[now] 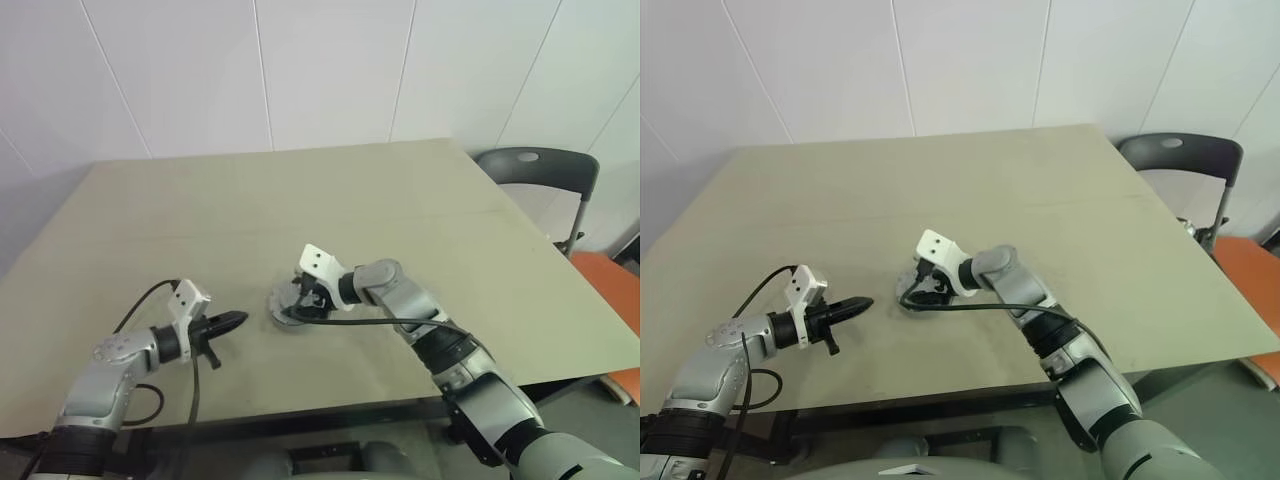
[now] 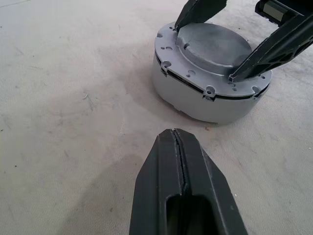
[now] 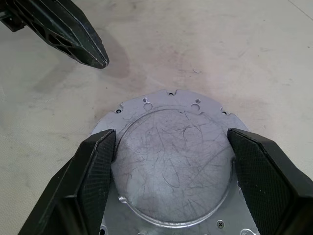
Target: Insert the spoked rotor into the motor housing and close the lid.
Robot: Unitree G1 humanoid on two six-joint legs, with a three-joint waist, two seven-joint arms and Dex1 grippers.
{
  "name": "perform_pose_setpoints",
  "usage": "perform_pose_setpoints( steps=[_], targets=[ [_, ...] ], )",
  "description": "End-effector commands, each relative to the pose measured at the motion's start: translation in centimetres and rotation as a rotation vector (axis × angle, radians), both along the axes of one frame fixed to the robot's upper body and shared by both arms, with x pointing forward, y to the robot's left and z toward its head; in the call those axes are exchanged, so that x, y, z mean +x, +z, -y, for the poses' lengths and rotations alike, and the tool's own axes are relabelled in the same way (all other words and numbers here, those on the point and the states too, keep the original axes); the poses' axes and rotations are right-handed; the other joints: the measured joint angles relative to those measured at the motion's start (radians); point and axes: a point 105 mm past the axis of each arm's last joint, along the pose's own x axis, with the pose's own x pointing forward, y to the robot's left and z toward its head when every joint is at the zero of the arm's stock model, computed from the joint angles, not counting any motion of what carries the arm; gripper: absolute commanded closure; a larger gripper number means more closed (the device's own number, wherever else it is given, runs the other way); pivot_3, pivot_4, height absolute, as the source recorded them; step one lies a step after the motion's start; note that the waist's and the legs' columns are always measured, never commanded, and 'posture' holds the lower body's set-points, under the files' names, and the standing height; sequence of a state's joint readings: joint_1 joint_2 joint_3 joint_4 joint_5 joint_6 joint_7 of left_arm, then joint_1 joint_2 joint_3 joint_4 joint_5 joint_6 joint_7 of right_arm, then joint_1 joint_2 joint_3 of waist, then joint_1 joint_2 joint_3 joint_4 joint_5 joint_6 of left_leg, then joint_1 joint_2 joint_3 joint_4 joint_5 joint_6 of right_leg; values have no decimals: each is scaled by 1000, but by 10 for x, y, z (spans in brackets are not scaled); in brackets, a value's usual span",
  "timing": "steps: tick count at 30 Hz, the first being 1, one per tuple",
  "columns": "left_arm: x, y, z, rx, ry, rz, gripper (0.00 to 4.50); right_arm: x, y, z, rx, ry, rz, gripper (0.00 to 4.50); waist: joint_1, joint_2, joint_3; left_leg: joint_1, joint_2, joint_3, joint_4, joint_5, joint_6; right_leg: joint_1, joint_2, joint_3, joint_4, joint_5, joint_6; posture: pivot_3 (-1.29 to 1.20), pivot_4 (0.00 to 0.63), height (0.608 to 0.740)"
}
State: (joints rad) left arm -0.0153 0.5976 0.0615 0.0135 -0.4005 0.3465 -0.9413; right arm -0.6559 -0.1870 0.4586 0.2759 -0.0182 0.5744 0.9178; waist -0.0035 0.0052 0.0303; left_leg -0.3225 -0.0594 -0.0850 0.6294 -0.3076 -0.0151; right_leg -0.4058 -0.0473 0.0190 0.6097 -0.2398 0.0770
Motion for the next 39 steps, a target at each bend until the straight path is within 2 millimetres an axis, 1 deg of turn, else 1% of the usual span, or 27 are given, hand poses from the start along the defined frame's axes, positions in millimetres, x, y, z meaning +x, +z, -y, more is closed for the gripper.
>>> perform_pose_setpoints(
  steps=[1, 5, 11, 16, 24, 26, 28, 36, 39],
  targets=[
    [3, 12, 1, 14, -13, 43, 4500, -23, -53, 14, -135, -22, -188, 1214, -6, 0, 0, 0, 0, 0, 0, 0, 0, 0, 0, 0, 0, 0, 0, 0, 0, 740],
    [3, 12, 0, 15, -12, 41, 4500, -26, -53, 13, -130, -10, -204, 1214, -8, 0, 0, 0, 0, 0, 0, 0, 0, 0, 0, 0, 0, 0, 1, 0, 0, 740],
    [3, 11, 0, 16, -12, 39, 4500, -26, -52, 13, -129, -11, -205, 1214, -8, 0, 0, 0, 0, 0, 0, 0, 0, 0, 0, 0, 0, -1, 1, 0, 0, 740],
    [3, 10, 0, 17, -11, 40, 4500, -26, -56, 16, -155, -10, -201, 1214, -9, 0, 0, 0, 0, 0, -1, 0, -1, 0, 0, 0, 0, -1, 1, 0, 0, 740],
    [3, 10, -2, 21, -9, 39, 4500, -28, -56, 14, -152, 7, -203, 1214, -9, 0, 0, 0, 0, 0, -1, 0, -1, 0, 0, 0, 0, -1, 1, 0, 0, 740],
    [3, 10, -2, 22, -8, 39, 4500, -29, -45, 5, -73, 22, -209, 1214, -9, 0, 0, 0, 0, 0, -1, 0, -1, 0, 0, 0, 0, -1, 1, 0, 0, 740],
    [3, 9, -3, 23, -8, 39, 4500, -29, -38, 1, -34, 37, -208, 1214, -9, 0, 0, -1, 0, 0, -1, 0, -1, 0, 0, 0, 0, -1, 1, 0, 0, 740],
    [3, 7, -6, 28, -6, 39, 4500, -34, -30, 1, -6, 114, -180, 1214, -10, -3, -2, -4, 0, 0, -1, -4, -2, -2, 0, 0, 1, 1, -1, 0, 0, 740],
    [3, 6, -5, 27, -6, 41, 4500, -32, -30, 2, -19, 119, -157, 1214, -11, -3, -2, -6, 0, 0, -1, -5, -1, -4, 0, 0, 1, 1, -2, 0, 0, 740]
  ],
)
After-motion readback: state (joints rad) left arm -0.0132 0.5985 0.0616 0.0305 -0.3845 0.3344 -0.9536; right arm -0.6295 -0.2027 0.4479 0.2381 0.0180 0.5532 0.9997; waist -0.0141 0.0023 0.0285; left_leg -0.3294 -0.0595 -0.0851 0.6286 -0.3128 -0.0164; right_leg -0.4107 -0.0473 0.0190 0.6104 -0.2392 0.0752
